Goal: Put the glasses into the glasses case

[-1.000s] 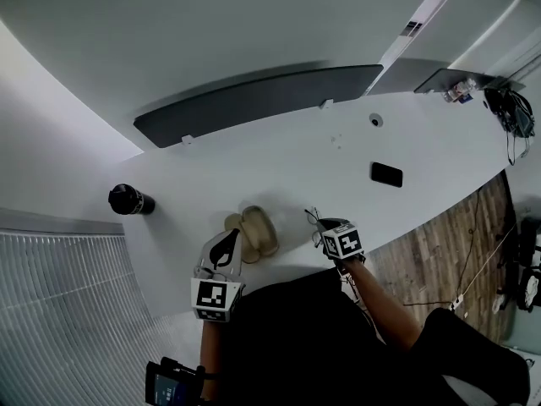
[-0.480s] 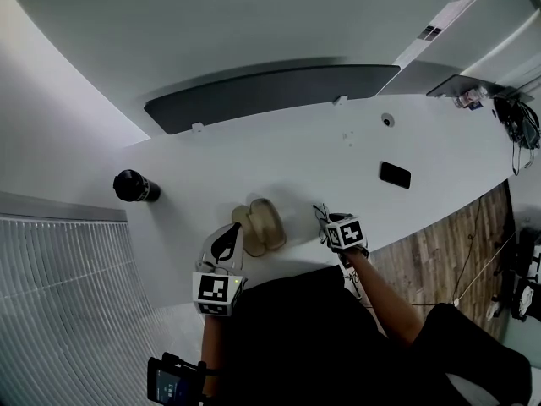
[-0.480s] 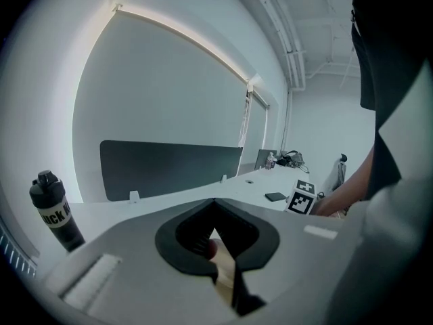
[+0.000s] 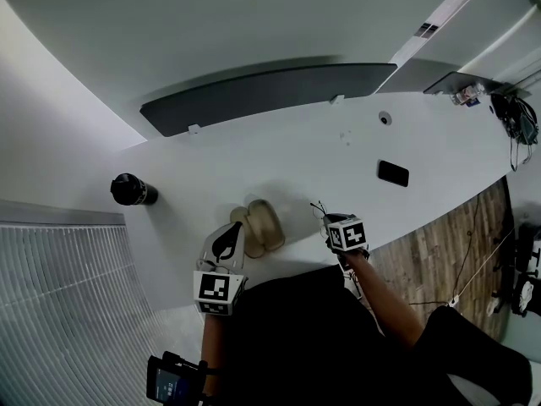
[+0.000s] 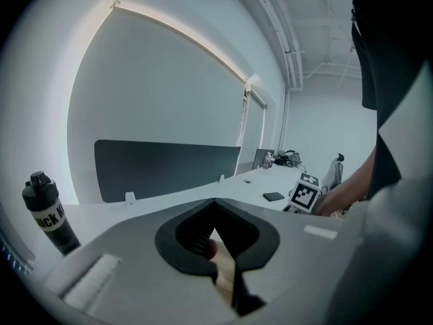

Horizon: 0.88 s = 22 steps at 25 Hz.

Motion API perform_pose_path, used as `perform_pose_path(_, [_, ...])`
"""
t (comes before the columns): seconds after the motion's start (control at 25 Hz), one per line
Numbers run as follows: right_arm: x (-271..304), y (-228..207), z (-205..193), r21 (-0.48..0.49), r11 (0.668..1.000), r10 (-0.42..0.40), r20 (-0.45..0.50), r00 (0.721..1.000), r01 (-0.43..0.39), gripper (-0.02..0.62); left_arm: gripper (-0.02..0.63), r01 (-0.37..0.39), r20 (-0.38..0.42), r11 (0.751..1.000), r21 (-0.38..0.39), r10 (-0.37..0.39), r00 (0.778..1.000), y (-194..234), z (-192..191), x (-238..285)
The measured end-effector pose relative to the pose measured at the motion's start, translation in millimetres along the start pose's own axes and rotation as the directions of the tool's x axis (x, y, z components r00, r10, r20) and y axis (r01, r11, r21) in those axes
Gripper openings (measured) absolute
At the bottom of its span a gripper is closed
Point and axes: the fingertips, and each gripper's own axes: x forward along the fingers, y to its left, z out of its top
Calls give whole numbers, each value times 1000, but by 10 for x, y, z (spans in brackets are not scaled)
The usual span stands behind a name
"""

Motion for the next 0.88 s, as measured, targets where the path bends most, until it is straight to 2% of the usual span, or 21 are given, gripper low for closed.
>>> perform_pose_path(0.2, [-383, 218, 383, 15, 996, 86, 124, 988, -89, 14, 8, -9, 15, 1000, 4, 9, 1000, 32, -5, -29])
perform_pose_path(0.28, [-606, 373, 609, 80, 975, 187, 208, 960, -207, 14, 8, -15, 22, 1000, 5, 15, 1000, 36, 28, -55])
perform_pose_path(0.32, [-756, 482, 759, 135, 942, 264, 270, 926, -308, 14, 8, -17, 25, 1000, 4, 17, 1000, 34, 52, -70])
perform_pose_path(0.36, [-936, 612, 939, 180, 888, 346, 347, 872, -424, 14, 8, -19, 29, 1000, 2, 19, 999, 33, 79, -84])
perform_pose_path(0.4, [-1134, 762, 1137, 189, 826, 419, 425, 802, -531, 14, 8, -20, 35, 1000, -3, 20, 999, 33, 100, -98])
perform_pose_path(0.44, [-1324, 933, 1325, 160, 771, 482, 487, 729, -617, 14, 8, -20, 41, 1000, -11, 20, 999, 35, 110, -109])
perform_pose_path(0.48, [-1485, 1114, 1475, 104, 732, 535, 524, 662, -673, 14, 8, -21, 49, 1000, -15, 21, 999, 44, 106, -115])
perform_pose_path(0.52, [-1602, 1290, 1575, 41, 707, 580, 538, 612, -706, 14, 8, -25, 61, 1000, -8, 26, 998, 59, 95, -113])
perform_pose_path(0.56, [-1660, 1447, 1624, -15, 693, 616, 532, 581, -721, 14, 8, -30, 75, 1000, 4, 30, 997, 73, 87, -102])
perform_pose_path(0.6, [-1645, 1573, 1617, -57, 690, 641, 510, 574, -721, 14, 8, -33, 85, 999, 14, 31, 996, 78, 85, -84])
perform_pose_path(0.64, [-1556, 1663, 1553, -84, 700, 654, 475, 589, -709, 14, 8, -32, 89, 999, 20, 30, 996, 73, 85, -66])
perform_pose_path(0.72, [-1267, 1773, 1302, -94, 728, 653, 394, 646, -679, 14, 8, -28, 72, 999, 25, 26, 997, 53, 79, -58])
perform_pose_path(0.76, [-1142, 1813, 1173, -75, 731, 654, 365, 663, -679, 14, 8, -26, 60, 999, 28, 24, 998, 47, 91, -70])
perform_pose_path(0.8, [-1061, 1846, 1081, -47, 723, 658, 350, 667, -689, 14, 8, -23, 55, 999, 32, 22, 998, 48, 121, -85])
perform_pose_path(0.88, [-1022, 1888, 1028, -2, 699, 671, 346, 656, -715, 14, 8, -20, 64, 999, 36, 18, 998, 52, 196, -116])
